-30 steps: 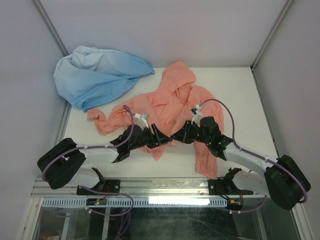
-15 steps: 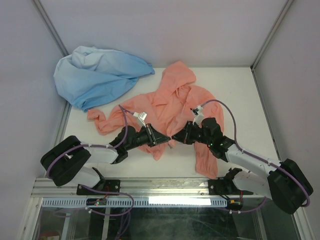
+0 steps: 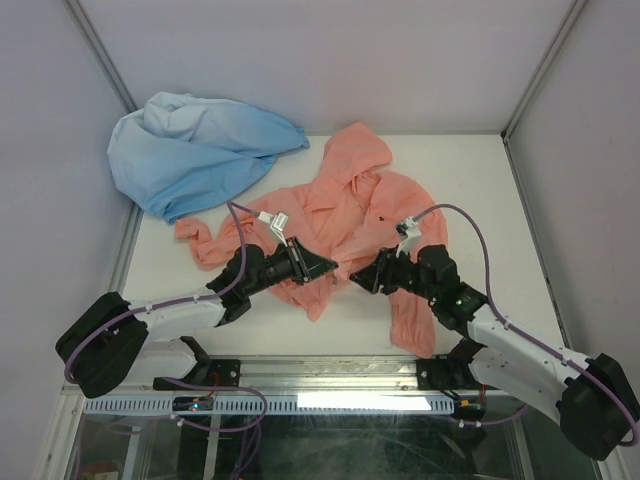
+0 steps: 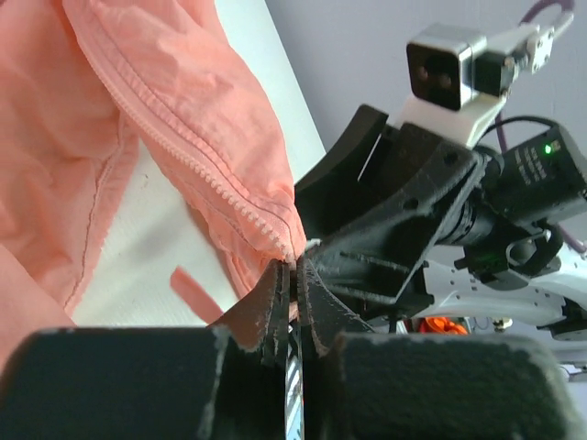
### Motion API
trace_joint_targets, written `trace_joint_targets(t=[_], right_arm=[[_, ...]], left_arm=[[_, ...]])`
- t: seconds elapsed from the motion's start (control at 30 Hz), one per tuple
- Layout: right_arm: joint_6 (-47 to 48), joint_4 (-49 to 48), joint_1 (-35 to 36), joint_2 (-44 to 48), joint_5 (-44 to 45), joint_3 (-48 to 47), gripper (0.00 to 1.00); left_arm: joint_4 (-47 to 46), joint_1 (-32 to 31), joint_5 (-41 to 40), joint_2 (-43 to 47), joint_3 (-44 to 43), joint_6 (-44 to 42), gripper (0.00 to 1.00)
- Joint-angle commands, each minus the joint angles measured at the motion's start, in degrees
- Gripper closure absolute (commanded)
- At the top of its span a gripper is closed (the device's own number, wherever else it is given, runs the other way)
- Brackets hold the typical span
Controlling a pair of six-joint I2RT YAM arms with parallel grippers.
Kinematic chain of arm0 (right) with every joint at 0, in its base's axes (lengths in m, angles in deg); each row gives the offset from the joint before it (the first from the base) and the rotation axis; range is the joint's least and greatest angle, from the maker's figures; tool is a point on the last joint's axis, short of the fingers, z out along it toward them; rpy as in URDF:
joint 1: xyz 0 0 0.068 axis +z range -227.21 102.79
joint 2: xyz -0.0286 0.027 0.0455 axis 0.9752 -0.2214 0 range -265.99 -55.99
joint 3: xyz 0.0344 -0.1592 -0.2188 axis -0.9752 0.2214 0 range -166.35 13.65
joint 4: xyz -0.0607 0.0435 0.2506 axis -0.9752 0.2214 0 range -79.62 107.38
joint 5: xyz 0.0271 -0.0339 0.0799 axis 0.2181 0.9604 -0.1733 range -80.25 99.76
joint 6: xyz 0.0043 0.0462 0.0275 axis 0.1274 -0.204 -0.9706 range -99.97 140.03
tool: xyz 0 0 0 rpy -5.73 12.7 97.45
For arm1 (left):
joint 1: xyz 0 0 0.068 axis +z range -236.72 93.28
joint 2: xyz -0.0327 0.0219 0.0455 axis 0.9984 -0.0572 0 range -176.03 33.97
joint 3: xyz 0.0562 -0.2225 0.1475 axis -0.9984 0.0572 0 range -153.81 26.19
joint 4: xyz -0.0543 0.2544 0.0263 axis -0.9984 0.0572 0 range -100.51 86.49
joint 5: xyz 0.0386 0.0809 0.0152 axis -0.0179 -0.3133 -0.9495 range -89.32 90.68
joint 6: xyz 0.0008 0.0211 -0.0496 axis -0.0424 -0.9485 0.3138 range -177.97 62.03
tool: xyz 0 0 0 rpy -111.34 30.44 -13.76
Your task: Zip up the jacket
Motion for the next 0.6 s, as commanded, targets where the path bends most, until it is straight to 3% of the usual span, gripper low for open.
trace_joint_targets(t=[0.0, 0.33, 0.57], right_arm=[[3.6, -10.8, 1.3, 1.1, -5.6, 3.1, 0.48], [5.4, -35.2, 7.2, -6.7, -4.5, 10.3, 0.39], [8.3, -47.4, 11.8, -14.7, -0.3, 9.9, 0.36]], left_arm=[[4.7, 0.5, -2.5, 1.7, -4.3, -4.1, 1.0], [7.1, 0.4, -2.7, 2.6, -6.6, -6.9, 1.0], [7.5, 0.3, -2.7, 3.3, -7.0, -7.5, 1.0]])
